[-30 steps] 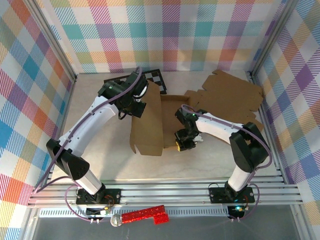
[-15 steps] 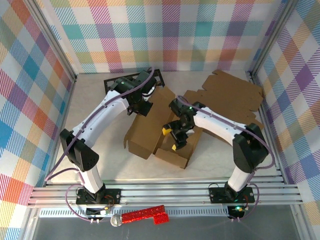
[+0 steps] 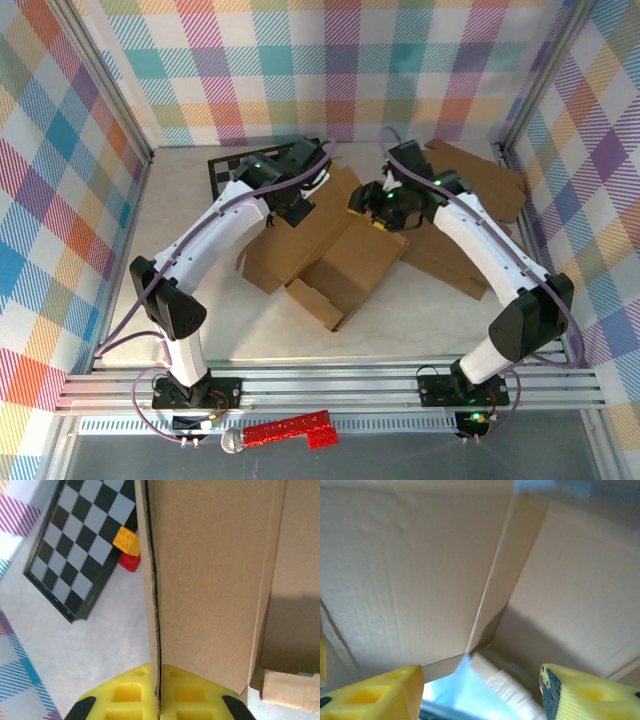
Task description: Fold the paper box
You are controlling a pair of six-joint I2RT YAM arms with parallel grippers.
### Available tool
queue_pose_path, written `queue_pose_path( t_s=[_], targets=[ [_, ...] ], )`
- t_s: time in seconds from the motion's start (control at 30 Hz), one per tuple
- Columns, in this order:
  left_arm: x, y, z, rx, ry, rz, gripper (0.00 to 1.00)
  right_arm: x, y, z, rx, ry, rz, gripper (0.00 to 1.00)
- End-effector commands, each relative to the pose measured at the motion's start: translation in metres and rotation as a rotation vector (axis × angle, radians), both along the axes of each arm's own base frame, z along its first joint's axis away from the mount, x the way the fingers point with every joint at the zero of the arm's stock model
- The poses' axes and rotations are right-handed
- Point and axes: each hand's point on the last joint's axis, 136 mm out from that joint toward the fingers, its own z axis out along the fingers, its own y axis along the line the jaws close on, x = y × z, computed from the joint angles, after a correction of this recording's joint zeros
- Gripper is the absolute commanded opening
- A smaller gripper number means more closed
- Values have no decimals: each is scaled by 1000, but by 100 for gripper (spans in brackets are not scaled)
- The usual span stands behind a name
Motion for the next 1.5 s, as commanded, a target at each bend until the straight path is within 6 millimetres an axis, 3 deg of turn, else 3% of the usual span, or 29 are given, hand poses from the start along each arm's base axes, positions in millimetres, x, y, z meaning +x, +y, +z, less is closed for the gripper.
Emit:
queue_pose_path(
  t_s=[0.0,0.1,0.2,0.33,0.5,0.63,0.77,1.03,1.47],
  targets=[
    [11,-4,15,151,-102,-92,0,16,-20,35,-133,-332,207,62],
    [15,-7,19,227,-142,-124,0,22,-25,31,-190,-409,273,62],
    [19,-12,27,270,-187,-152,0,19,-22,14,-214,-461,355,65],
    [21,-25,32,288,-230,-226,0,19,-22,-1,-237,-583,423,74],
    [22,-36,30,278,-223,-292,0,32,-28,-6,-356,-708,517,84],
    [13,-45,22,310,-182,-430,0,45,-37,12,-363,-861,526,86],
    [11,-48,21,316,-191,-481,0,42,-46,36,-342,-1018,533,87],
    [6,-58,11,289,-161,-548,0,28,-30,28,-283,-1004,712,87],
    [2,-67,9,237,-176,-594,0,55,-31,-2,-330,-954,725,87]
  ],
)
